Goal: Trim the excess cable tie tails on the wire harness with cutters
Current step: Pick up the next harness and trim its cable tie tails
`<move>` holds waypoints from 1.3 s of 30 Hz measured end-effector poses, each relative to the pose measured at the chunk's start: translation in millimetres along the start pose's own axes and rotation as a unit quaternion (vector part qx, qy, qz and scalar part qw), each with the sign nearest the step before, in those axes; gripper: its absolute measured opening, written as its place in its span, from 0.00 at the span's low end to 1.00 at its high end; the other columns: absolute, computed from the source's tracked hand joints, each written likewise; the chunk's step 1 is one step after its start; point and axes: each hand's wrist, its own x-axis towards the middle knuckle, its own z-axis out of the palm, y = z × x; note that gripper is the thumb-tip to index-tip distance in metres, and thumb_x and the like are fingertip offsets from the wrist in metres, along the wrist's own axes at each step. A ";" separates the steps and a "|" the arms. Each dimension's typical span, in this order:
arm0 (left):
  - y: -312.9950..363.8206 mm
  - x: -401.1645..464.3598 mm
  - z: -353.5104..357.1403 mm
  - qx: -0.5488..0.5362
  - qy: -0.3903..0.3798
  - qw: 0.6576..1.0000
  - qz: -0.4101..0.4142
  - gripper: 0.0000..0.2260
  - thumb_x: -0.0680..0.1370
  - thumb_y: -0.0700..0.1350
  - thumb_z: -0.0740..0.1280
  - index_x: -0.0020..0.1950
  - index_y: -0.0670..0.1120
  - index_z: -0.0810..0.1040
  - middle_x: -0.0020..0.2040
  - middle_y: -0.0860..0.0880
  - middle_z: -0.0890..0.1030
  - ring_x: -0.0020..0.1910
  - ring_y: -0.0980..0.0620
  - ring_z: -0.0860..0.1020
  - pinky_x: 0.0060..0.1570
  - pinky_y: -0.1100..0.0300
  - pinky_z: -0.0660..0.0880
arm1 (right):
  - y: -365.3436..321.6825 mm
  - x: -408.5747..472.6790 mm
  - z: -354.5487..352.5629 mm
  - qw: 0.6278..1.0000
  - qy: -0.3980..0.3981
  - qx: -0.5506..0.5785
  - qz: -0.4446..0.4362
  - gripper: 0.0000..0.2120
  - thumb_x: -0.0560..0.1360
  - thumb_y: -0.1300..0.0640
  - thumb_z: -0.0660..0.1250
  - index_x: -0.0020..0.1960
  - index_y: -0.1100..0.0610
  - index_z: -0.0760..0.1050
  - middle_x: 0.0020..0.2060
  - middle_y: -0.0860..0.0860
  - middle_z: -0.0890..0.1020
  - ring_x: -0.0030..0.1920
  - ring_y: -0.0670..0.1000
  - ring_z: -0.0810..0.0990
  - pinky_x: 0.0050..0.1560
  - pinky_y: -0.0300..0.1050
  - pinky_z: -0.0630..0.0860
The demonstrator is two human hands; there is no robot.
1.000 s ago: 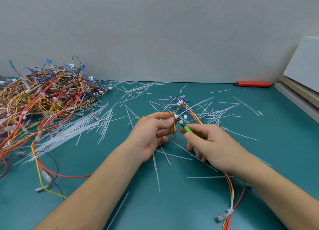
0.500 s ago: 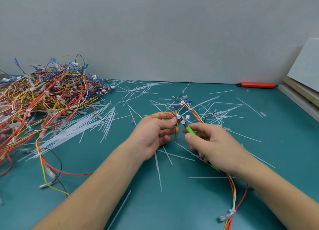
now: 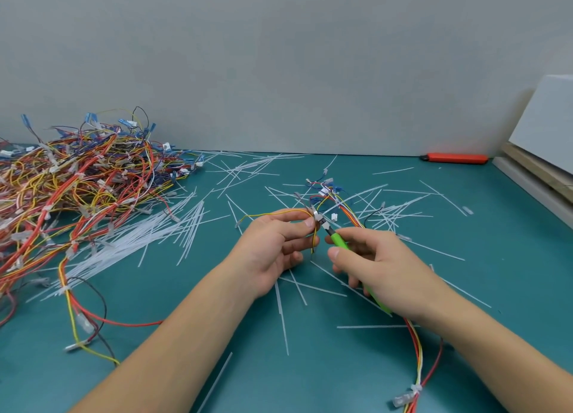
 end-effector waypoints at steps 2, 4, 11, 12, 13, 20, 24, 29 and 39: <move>0.3 -0.1 0.0 0.000 -0.002 1.000 0.001 0.05 0.77 0.38 0.72 0.50 0.46 0.81 0.47 0.49 0.87 0.37 0.52 0.84 0.27 0.65 0.69 | 0.4 0.4 -1.2 1.000 -0.002 -0.014 -0.001 0.10 0.77 0.43 0.67 0.51 0.49 0.80 0.40 0.59 0.81 0.33 0.46 0.76 0.32 0.39 0.75; 0.9 -0.1 0.3 -0.007 -0.006 1.000 0.004 0.06 0.77 0.39 0.73 0.52 0.47 0.81 0.47 0.50 0.86 0.37 0.52 0.84 0.26 0.65 0.69 | 2.4 0.4 -3.3 0.999 -0.005 -0.037 -0.003 0.09 0.82 0.48 0.65 0.50 0.53 0.79 0.38 0.54 0.83 0.32 0.47 0.79 0.33 0.43 0.79; -0.9 1.8 -0.8 -0.001 -0.007 1.000 0.013 0.05 0.77 0.38 0.72 0.51 0.46 0.81 0.46 0.48 0.86 0.35 0.51 0.83 0.27 0.65 0.70 | 1.7 1.8 2.0 1.000 0.008 0.000 0.014 0.15 0.75 0.43 0.66 0.49 0.53 0.82 0.39 0.57 0.82 0.32 0.48 0.79 0.34 0.47 0.78; -1.2 1.9 -0.7 -0.002 -0.007 1.000 0.012 0.05 0.77 0.38 0.72 0.52 0.46 0.81 0.46 0.48 0.86 0.36 0.51 0.83 0.27 0.65 0.70 | 1.2 1.9 1.1 1.000 0.004 0.009 0.018 0.14 0.74 0.41 0.67 0.49 0.50 0.82 0.40 0.56 0.83 0.32 0.48 0.79 0.34 0.46 0.78; -1.2 1.8 -0.5 -0.003 -0.008 1.000 0.012 0.06 0.77 0.38 0.72 0.52 0.46 0.81 0.47 0.48 0.86 0.36 0.51 0.83 0.27 0.65 0.70 | 1.3 2.1 0.0 1.000 0.001 0.012 0.017 0.14 0.73 0.40 0.67 0.50 0.48 0.82 0.41 0.55 0.84 0.33 0.47 0.80 0.34 0.44 0.78; 0.3 1.5 -0.6 -0.003 -0.005 1.000 0.012 0.05 0.77 0.38 0.72 0.51 0.46 0.81 0.47 0.48 0.87 0.35 0.51 0.83 0.27 0.65 0.71 | 4.4 1.0 -0.6 0.998 0.018 -0.057 -0.014 0.25 0.73 0.36 0.64 0.55 0.57 0.78 0.40 0.60 0.82 0.33 0.49 0.82 0.37 0.54 0.79; 1.3 1.7 -0.6 -0.011 -0.013 1.000 0.017 0.05 0.77 0.38 0.72 0.51 0.46 0.81 0.47 0.48 0.87 0.36 0.52 0.84 0.27 0.65 0.71 | 6.6 -0.1 -0.3 0.997 0.027 -0.064 -0.027 0.26 0.75 0.36 0.64 0.56 0.59 0.77 0.39 0.60 0.81 0.33 0.54 0.81 0.36 0.54 0.79; -1.2 2.3 -0.8 -0.003 -0.005 1.000 0.013 0.06 0.77 0.38 0.73 0.52 0.45 0.81 0.47 0.47 0.87 0.36 0.51 0.84 0.27 0.65 0.72 | 5.8 1.6 0.2 0.999 0.019 -0.027 -0.003 0.21 0.72 0.35 0.66 0.54 0.50 0.81 0.42 0.59 0.82 0.33 0.46 0.81 0.36 0.46 0.77; 0.6 1.2 -0.8 0.001 -0.002 1.000 0.012 0.05 0.77 0.37 0.72 0.51 0.45 0.81 0.45 0.48 0.86 0.35 0.52 0.83 0.28 0.64 0.72 | 3.3 0.3 1.5 0.999 0.027 -0.043 -0.012 0.21 0.72 0.35 0.66 0.54 0.50 0.79 0.44 0.60 0.83 0.36 0.55 0.83 0.34 0.45 0.77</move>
